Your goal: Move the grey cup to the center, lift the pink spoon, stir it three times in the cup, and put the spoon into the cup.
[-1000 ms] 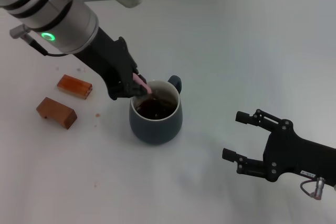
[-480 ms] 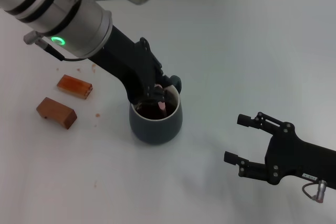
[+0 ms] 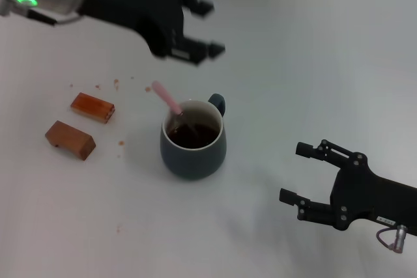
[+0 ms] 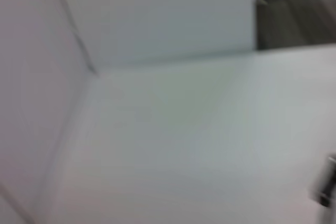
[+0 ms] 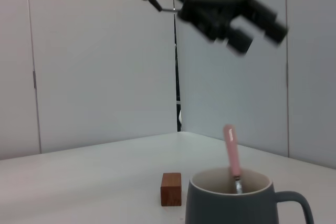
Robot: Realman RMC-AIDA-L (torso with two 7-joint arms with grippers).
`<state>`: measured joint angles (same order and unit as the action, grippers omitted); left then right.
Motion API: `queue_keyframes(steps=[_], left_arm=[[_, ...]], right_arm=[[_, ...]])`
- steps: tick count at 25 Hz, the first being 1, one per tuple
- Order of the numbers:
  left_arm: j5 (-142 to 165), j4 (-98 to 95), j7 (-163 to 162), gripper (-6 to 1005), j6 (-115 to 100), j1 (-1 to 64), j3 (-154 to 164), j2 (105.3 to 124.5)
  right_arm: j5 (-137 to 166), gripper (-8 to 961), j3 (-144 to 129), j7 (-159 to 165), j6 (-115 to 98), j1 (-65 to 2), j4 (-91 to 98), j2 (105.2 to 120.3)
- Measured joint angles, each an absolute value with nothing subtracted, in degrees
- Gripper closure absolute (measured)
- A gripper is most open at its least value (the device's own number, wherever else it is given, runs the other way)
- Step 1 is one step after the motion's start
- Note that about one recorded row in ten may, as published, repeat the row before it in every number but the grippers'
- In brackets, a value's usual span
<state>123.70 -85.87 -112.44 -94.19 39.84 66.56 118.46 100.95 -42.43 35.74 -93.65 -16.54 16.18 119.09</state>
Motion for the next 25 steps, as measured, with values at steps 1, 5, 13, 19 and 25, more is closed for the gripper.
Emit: queue_keyframes(steps=[1, 5, 13, 19, 25], left_arm=[[122.1, -87.76, -110.57, 447, -92.02, 38.04, 65.55, 118.43], [115.8, -95.22, -103.98, 368, -78.4, 28.87, 63.16, 118.35], [89.62, -90.59, -81.58, 185, -65.73, 11.09, 61.44, 118.27], [82.93, -71.53, -67.16, 185, -83.35, 8.7, 55.36, 117.58], [90.79, -47.17, -59.23, 185, -96.14, 13.11, 50.39, 114.73]], right_arm=[[100.94, 114, -42.37, 35.74, -93.7, -16.53, 16.17, 119.09], [100.94, 114, -42.36, 35.74, -93.7, -16.52, 16.17, 119.09], [100.7, 114, -42.04, 35.77, -93.75, -16.02, 16.91, 119.13], [100.5, 113, -41.99, 35.69, -93.82, -15.91, 16.96, 119.16], [100.3, 113, -41.92, 35.74, -95.24, -16.1, 16.96, 119.22]])
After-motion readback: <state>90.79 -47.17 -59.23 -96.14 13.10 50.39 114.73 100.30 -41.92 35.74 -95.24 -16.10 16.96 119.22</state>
